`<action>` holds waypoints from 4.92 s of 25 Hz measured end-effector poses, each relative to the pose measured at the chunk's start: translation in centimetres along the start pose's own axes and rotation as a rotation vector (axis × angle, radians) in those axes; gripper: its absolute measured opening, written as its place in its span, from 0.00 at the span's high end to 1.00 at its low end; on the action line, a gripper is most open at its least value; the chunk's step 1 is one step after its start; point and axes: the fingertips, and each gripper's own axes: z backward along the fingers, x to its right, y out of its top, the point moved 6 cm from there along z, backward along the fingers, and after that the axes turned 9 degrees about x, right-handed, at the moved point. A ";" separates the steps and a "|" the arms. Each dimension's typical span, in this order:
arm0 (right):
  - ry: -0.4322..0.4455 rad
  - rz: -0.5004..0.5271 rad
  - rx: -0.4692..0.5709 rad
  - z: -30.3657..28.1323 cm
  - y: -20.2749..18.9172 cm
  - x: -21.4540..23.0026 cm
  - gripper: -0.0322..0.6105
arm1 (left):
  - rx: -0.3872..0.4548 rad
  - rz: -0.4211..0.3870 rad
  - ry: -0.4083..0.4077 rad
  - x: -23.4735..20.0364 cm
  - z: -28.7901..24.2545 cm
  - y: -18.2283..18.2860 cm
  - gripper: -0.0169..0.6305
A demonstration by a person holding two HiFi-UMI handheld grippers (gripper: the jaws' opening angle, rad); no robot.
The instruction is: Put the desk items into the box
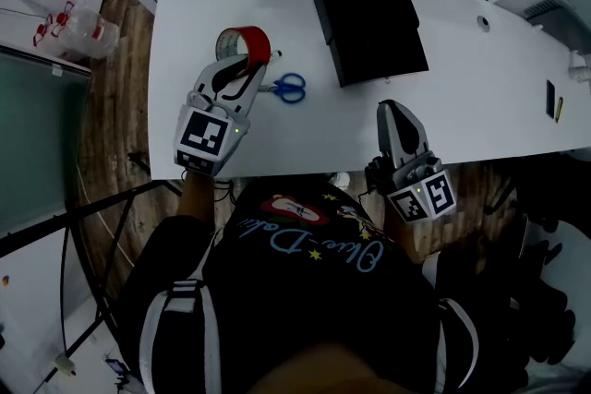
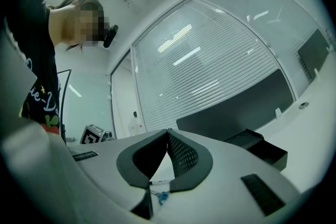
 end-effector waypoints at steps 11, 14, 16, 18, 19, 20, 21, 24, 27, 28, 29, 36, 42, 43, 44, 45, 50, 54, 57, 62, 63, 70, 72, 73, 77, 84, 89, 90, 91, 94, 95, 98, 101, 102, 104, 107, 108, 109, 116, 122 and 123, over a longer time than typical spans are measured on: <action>0.006 -0.001 -0.004 4.8 2.7 3.9 0.90 | -0.033 -0.050 -0.006 6.4 -2.2 2.1 0.84; 0.019 -0.010 0.000 5.9 3.3 5.0 0.90 | -0.051 -0.072 0.000 7.9 -2.8 2.5 0.84; 0.028 -0.014 0.000 6.7 3.7 5.8 0.90 | -0.050 -0.082 0.007 9.1 -3.4 2.8 0.84; 0.038 -0.015 0.001 7.6 4.2 6.7 0.90 | -0.047 -0.091 0.012 10.5 -4.1 3.1 0.84; 0.042 -0.015 0.002 8.0 4.5 7.1 0.90 | -0.047 -0.095 0.014 11.1 -4.4 3.2 0.84; 0.046 -0.015 0.002 8.4 4.8 7.6 0.90 | -0.047 -0.097 0.016 11.8 -4.8 3.3 0.84; 0.051 -0.014 0.002 8.8 5.1 8.1 0.90 | -0.047 -0.100 0.020 12.5 -5.1 3.4 0.84; 0.071 -0.016 -0.003 9.9 6.0 9.5 0.90 | -0.039 -0.103 0.044 14.5 -5.9 3.8 0.84; 0.100 -0.029 -0.015 10.7 6.6 10.7 0.90 | -0.035 -0.105 0.067 16.3 -6.5 4.1 0.84; 0.110 -0.034 -0.019 10.9 6.7 11.0 0.90 | -0.042 -0.103 0.071 16.9 -6.6 4.2 0.84; 0.120 -0.038 -0.022 11.0 6.8 11.3 0.90 | -0.048 -0.099 0.074 17.4 -6.6 4.2 0.84; 0.160 -0.071 -0.027 10.7 6.4 11.7 0.90 | -0.085 -0.108 0.092 18.5 -6.6 3.9 0.84; 0.161 -0.037 -0.021 10.3 7.2 12.0 0.90 | -0.078 -0.111 0.065 18.0 -9.0 3.4 0.84; 0.160 -0.031 -0.020 10.2 7.4 12.2 0.90 | -0.074 -0.107 0.057 18.0 -9.6 3.3 0.84; 0.159 -0.026 -0.022 10.1 7.5 12.4 0.90 | -0.072 -0.104 0.048 18.0 -10.2 3.3 0.84; 0.156 -0.023 -0.024 10.0 7.6 12.7 0.90 | -0.072 -0.103 0.038 18.1 -10.9 3.2 0.84; 0.143 -0.022 -0.035 8.9 7.9 14.4 0.90 | -0.087 -0.113 -0.004 18.0 -14.3 2.4 0.84; 0.134 -0.023 -0.051 8.0 7.8 15.8 0.90 | -0.123 -0.125 -0.018 17.5 -16.2 1.2 0.84; 0.135 -0.028 -0.060 7.3 7.7 16.5 0.90 | -0.141 -0.131 -0.022 17.2 -17.4 0.6 0.84; 0.137 -0.033 -0.077 6.2 7.7 17.6 0.90 | -0.208 -0.129 -0.046 17.2 -18.7 -0.9 0.84; 0.137 -0.033 -0.079 6.1 7.7 17.9 0.90 | -0.221 -0.128 -0.052 17.2 -19.0 -1.1 0.84; 0.142 -0.040 -0.094 4.8 7.4 19.1 0.90 | -0.291 -0.125 -0.077 16.9 -20.7 -2.8 0.84; 0.142 -0.042 -0.097 4.5 7.3 19.4 0.90 | -0.324 -0.133 -0.083 16.9 -21.0 -3.0 0.84; 0.141 -0.045 -0.100 4.4 7.2 19.5 0.90 | -0.338 -0.137 -0.091 16.9 -21.2 -3.2 0.84; 0.143 -0.054 -0.110 4.0 7.1 20.0 0.90 | -0.367 -0.126 -0.112 16.8 -21.8 -4.2 0.84; 0.135 -0.063 -0.113 3.6 6.8 20.8 0.90 | -0.449 -0.132 -0.141 16.3 -22.6 -5.1 0.84; 0.127 -0.065 -0.109 3.3 6.8 21.3 0.90 | -0.525 -0.145 -0.174 16.0 -23.4 -5.6 0.84; 0.124 -0.067 -0.108 3.2 6.8 21.5 0.90 | -0.538 -0.147 -0.182 16.0 -23.5 -5.7 0.84; 0.121 -0.070 -0.107 3.2 6.8 21.6 0.90 | -0.551 -0.147 -0.190 16.0 -23.7 -5.8 0.84; 0.109 -0.073 -0.107 3.3 6.7 21.9 0.90 | -0.587 -0.155 -0.213 16.1 -24.0 -6.3 0.84; 0.105 -0.073 -0.107 3.3 6.7 22.0 0.90 | -0.599 -0.164 -0.218 16.1 -24.1 -6.5 0.84; 0.097 -0.074 -0.106 3.2 6.6 22.3 0.90 | -0.629 -0.174 -0.225 16.0 -24.3 -7.0 0.84; 0.095 -0.077 -0.107 3.1 6.6 22.5 0.90 | -0.650 -0.165 -0.232 15.9 -24.5 -7.2 0.84; 0.096 -0.078 -0.106 3.0 6.5 22.5 0.90 | -0.657 -0.166 -0.234 15.9 -24.5 -7.2 0.84; 0.097 -0.080 -0.106 2.9 6.4 22.5 0.90 | -0.670 -0.167 -0.237 15.9 -24.7 -7.3 0.85; 0.096 -0.084 -0.107 2.8 6.2 22.5 0.90 | -0.687 -0.164 -0.246 15.8 -24.8 -7.4 0.85; 0.095 -0.085 -0.107 2.8 6.2 22.5 0.90 | -0.691 -0.163 -0.252 15.8 -24.8 -7.4 0.85; 0.094 -0.085 -0.107 2.8 6.2 22.5 0.90 | -0.694 -0.162 -0.257 15.8 -24.8 -7.4 0.85; 0.083 -0.080 -0.104 3.3 6.4 22.3 0.90 | -0.676 -0.191 -0.254 15.7 -24.7 -7.4 0.83; 0.069 -0.066 -0.098 4.4 6.9 21.8 0.90 | -0.653 -0.214 -0.244 15.3 -24.7 -7.1 0.74; 0.067 -0.064 -0.097 4.6 7.0 21.8 0.90 | -0.644 -0.213 -0.241 15.5 -24.6 -6.9 0.74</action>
